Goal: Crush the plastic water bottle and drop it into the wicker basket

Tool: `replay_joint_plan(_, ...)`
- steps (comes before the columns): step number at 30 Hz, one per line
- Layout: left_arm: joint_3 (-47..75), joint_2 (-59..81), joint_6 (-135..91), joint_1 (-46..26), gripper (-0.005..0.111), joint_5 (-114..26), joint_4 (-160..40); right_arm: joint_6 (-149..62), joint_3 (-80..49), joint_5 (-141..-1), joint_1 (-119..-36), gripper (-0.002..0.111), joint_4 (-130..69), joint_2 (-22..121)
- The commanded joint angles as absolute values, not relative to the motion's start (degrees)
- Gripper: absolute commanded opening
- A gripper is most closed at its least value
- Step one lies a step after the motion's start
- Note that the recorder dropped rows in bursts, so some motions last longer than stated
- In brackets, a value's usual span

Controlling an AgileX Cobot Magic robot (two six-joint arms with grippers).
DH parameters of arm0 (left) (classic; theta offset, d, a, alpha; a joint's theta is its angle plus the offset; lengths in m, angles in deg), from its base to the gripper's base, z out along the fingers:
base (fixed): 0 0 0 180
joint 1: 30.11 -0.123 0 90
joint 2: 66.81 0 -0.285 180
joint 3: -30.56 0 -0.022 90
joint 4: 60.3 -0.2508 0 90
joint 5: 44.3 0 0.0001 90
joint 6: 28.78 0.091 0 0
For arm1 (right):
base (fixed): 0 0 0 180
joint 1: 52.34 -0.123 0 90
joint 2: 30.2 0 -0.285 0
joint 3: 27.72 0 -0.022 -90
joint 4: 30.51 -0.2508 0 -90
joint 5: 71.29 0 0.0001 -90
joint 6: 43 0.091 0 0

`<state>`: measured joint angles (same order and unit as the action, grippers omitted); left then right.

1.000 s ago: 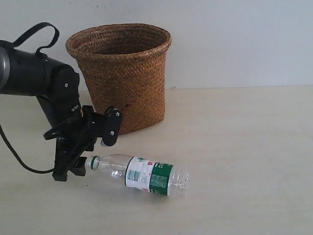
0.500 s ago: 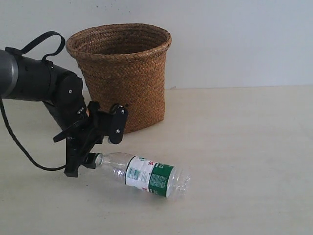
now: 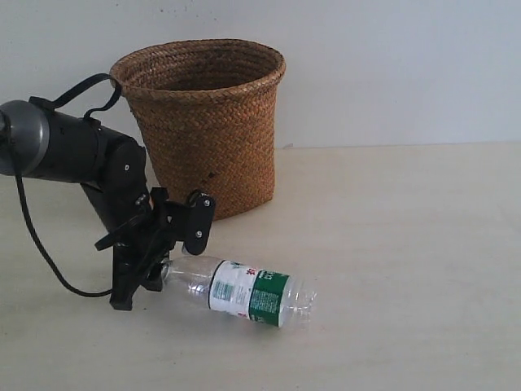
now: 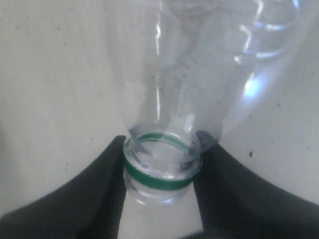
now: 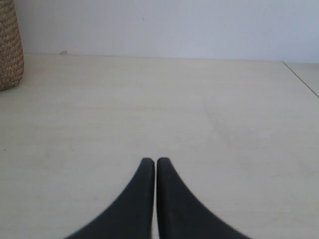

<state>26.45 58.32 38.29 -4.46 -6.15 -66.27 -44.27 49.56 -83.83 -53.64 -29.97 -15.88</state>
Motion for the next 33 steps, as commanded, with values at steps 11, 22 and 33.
replay_joint_plan(11, 26.72, 53.62, 30.19, -4.06, 0.004, 3.80, -64.64, -44.39, 49.50, -82.22, -53.47, 0.000, -30.03, -15.97)
replay_joint_plan(22, 24.78, 53.49, 24.86, -4.06, 0.004, 11.18, -60.80, -44.39, 49.50, -82.22, -53.47, 0.000, -30.03, -15.97)
replay_joint_plan(33, 19.03, 53.49, 20.13, -4.06, 0.004, 11.78, -61.75, -44.39, 49.50, -79.92, -53.47, 0.000, -30.03, -15.97)
